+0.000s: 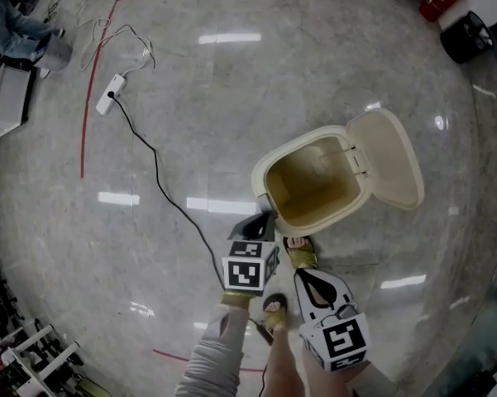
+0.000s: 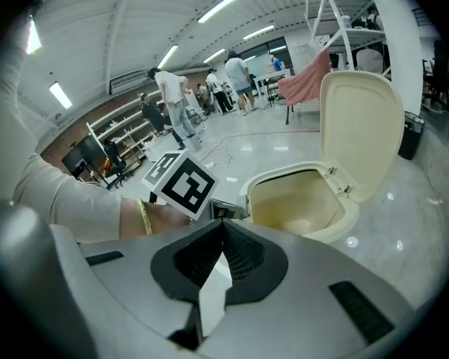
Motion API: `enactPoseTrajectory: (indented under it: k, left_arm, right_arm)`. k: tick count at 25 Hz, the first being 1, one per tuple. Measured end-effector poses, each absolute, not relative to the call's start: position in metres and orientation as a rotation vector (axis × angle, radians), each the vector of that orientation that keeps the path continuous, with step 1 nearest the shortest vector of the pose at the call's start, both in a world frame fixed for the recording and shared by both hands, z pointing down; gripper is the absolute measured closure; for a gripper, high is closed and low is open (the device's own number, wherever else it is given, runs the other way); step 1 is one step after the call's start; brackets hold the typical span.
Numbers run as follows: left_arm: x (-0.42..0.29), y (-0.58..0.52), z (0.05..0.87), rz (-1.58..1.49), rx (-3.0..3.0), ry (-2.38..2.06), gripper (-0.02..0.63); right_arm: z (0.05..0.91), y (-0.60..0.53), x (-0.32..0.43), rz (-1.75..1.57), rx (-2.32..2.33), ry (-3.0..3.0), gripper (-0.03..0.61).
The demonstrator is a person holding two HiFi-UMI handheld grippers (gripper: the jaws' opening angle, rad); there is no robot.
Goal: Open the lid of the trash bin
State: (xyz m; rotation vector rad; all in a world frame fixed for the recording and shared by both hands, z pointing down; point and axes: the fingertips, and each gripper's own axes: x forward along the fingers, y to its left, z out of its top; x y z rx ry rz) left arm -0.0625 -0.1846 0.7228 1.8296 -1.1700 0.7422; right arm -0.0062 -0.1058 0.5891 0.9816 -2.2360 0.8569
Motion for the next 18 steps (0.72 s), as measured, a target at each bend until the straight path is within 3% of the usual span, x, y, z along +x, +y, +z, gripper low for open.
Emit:
enactPoseTrajectory:
  k: [18]
  left_arm:
    - [-0.059, -0.164, 0.665, 0.729, 1.908, -1.174, 0.609]
  right_arm:
    - [0.575, -0.110, -0.002, 0.829, 1.019, -2.247, 0.578]
